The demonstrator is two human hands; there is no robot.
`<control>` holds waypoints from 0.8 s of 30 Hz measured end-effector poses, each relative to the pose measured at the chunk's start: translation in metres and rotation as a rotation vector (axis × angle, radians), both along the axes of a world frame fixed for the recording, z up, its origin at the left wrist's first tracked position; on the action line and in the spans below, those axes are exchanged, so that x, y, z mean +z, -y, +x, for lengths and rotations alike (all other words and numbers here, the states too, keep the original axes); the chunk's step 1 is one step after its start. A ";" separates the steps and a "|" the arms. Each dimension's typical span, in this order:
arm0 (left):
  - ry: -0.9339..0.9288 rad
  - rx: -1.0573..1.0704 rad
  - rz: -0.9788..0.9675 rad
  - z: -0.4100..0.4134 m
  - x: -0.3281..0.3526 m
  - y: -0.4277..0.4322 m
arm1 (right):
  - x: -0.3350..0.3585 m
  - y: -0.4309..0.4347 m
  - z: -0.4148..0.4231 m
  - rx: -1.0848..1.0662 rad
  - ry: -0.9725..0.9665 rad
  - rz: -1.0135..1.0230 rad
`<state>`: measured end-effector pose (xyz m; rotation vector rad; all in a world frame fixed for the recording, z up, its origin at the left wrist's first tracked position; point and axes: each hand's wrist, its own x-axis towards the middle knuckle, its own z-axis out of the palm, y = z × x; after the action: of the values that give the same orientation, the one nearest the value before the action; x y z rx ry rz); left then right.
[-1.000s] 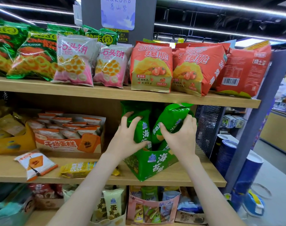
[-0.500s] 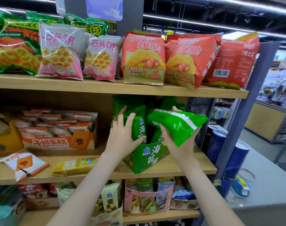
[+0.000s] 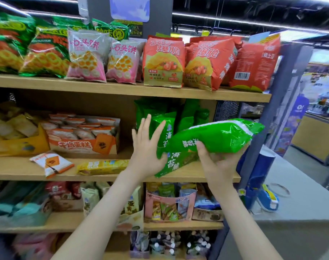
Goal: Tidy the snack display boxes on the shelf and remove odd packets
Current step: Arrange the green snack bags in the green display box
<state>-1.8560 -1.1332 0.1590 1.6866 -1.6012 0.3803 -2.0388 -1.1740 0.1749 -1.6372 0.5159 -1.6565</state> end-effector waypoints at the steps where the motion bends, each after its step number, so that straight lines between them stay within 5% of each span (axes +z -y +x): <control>1: -0.031 -0.071 0.007 -0.012 -0.003 -0.012 | -0.005 -0.001 -0.008 0.021 0.038 -0.018; 4: -0.069 -0.183 0.072 -0.053 -0.023 -0.046 | -0.026 -0.014 -0.025 0.102 -0.056 -0.029; 10: -0.405 -0.016 0.341 -0.106 -0.073 -0.098 | -0.099 -0.053 -0.035 0.443 -0.446 0.303; 14: -0.690 -0.071 0.551 -0.105 -0.114 -0.140 | -0.131 -0.069 -0.046 0.520 -0.369 0.532; 19: -0.965 -0.155 0.737 -0.094 -0.153 -0.178 | -0.149 -0.071 -0.050 0.515 -0.641 0.443; 24: -1.141 -0.293 0.826 -0.082 -0.161 -0.198 | -0.155 -0.078 -0.037 0.449 -0.696 0.424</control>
<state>-1.9382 -0.9357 -0.0020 1.6195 -1.0628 -1.3301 -2.0759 -1.0957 0.0199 -1.7995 0.7093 -0.5756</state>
